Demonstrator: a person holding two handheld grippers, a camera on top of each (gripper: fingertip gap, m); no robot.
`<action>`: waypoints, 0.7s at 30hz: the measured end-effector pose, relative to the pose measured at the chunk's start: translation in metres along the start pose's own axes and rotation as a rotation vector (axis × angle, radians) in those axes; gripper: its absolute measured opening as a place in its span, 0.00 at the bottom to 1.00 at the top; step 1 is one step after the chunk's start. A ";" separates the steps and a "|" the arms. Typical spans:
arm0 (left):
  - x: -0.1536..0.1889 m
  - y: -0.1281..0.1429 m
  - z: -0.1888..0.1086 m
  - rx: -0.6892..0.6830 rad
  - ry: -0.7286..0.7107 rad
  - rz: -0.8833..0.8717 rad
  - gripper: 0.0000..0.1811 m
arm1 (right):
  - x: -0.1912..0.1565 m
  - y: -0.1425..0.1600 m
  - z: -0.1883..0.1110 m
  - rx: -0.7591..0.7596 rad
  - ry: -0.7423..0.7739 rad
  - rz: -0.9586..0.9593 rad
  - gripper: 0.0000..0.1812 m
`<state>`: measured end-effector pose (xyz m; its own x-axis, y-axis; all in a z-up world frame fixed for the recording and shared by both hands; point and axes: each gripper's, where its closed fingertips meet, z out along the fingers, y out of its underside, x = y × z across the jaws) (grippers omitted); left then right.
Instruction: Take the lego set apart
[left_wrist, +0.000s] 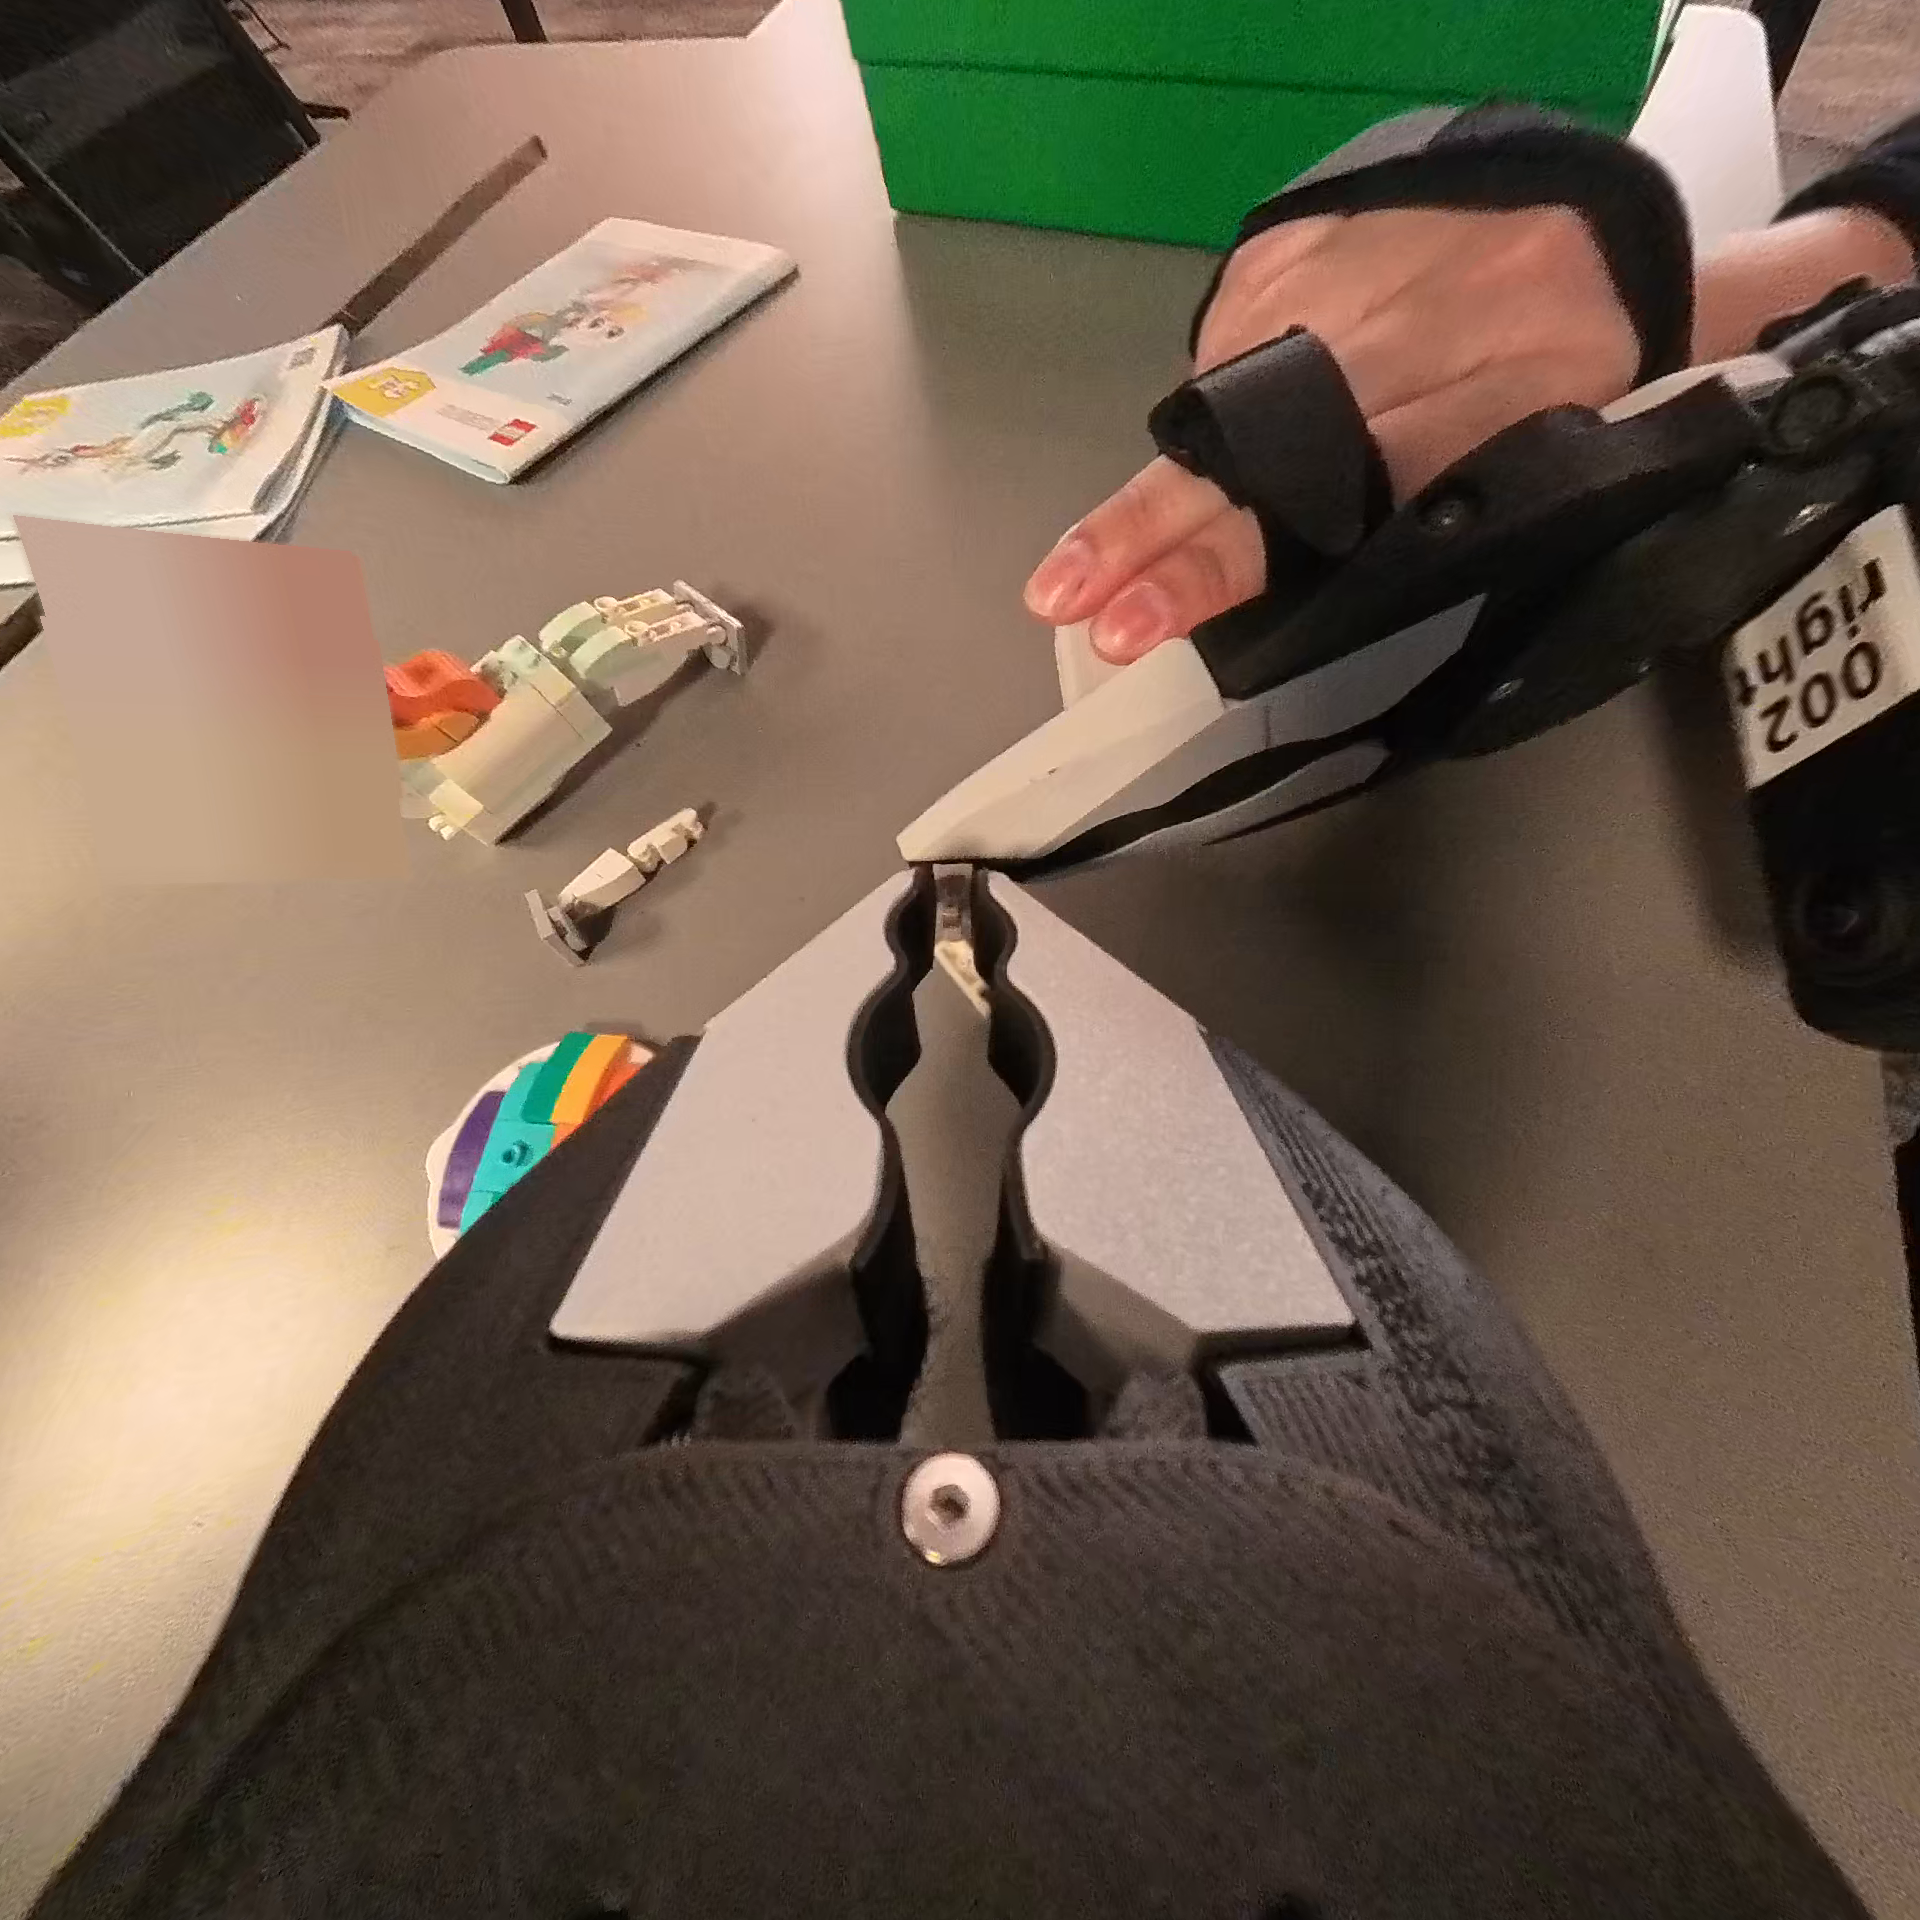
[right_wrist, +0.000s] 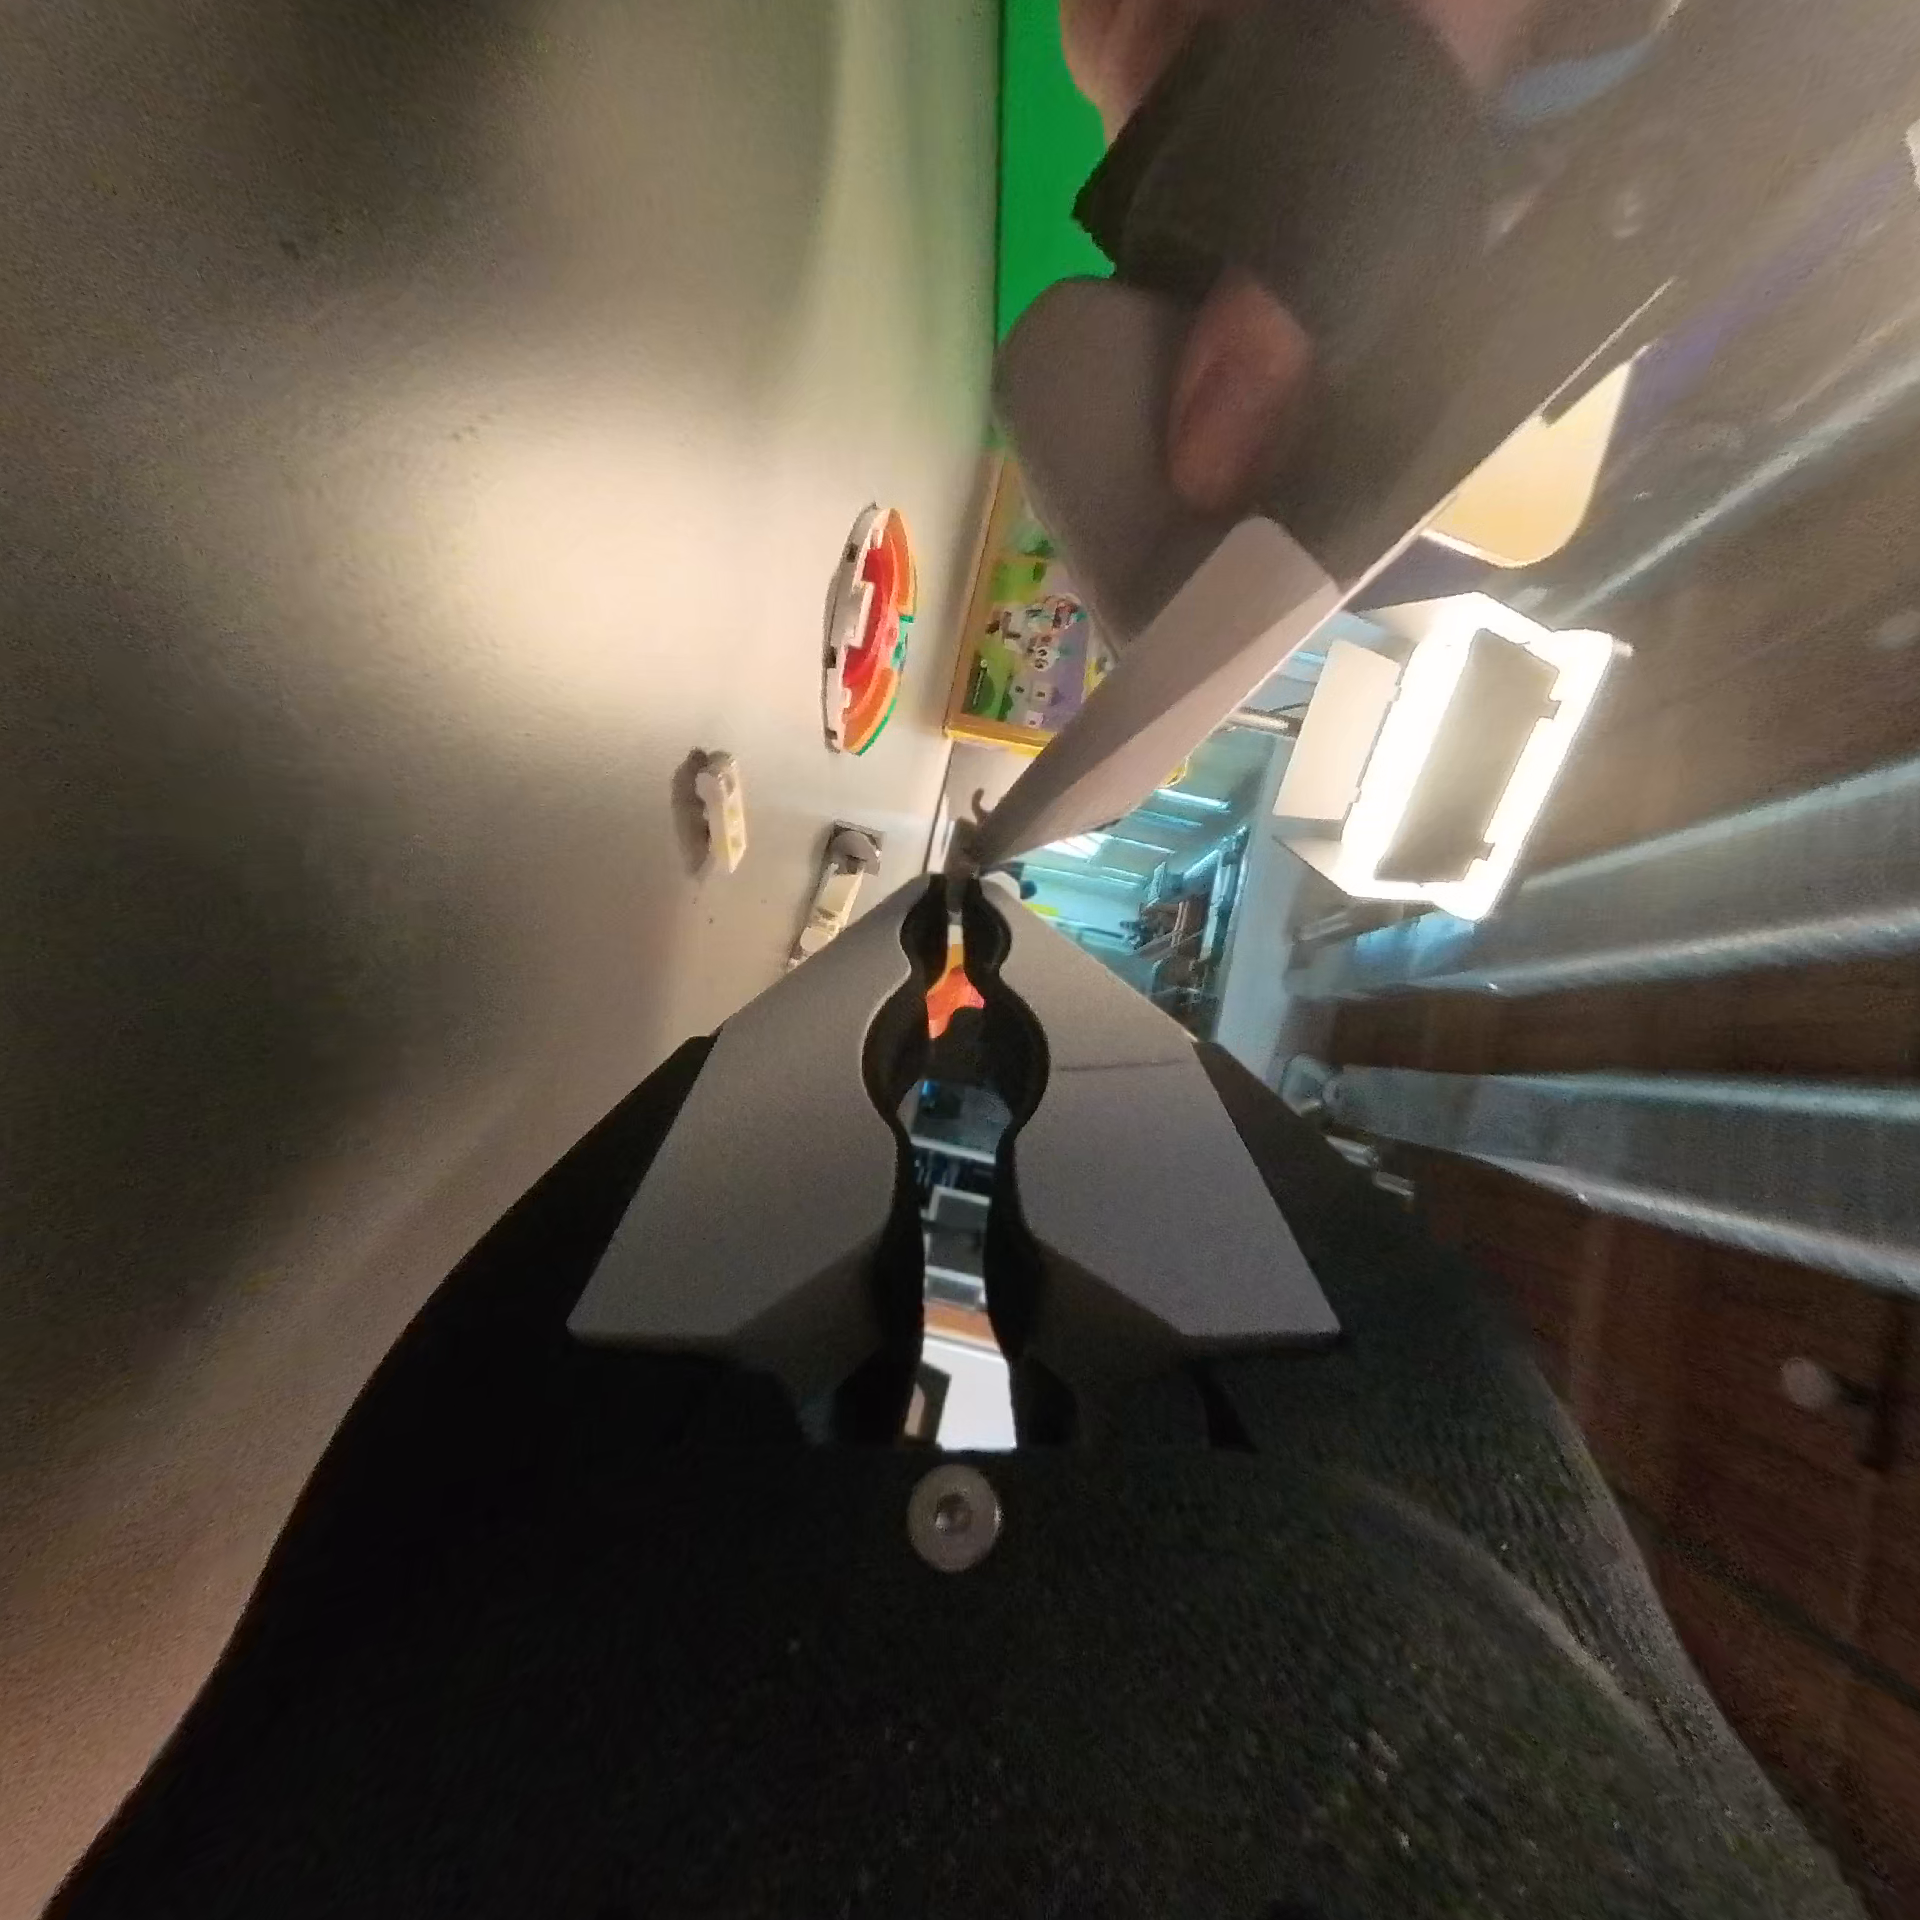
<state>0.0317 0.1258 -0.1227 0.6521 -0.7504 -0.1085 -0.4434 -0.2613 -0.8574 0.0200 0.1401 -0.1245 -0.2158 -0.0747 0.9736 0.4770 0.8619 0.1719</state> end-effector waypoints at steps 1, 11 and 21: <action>0.000 -0.002 -0.001 0.015 0.003 -0.010 0.03 | 0.002 0.001 0.000 -0.004 0.005 0.002 0.01; 0.001 -0.019 -0.010 0.143 0.108 -0.142 0.03 | 0.015 0.003 -0.007 0.001 0.054 0.018 0.00; -0.025 -0.033 -0.032 0.225 -0.018 -0.096 0.00 | -0.001 0.002 0.000 0.014 0.023 -0.037 0.00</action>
<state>0.0108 0.1335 -0.0756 0.6965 -0.7170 -0.0283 -0.2322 -0.1879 -0.9544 0.0215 0.1414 -0.1250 -0.2135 -0.1185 0.9697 0.4566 0.8654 0.2063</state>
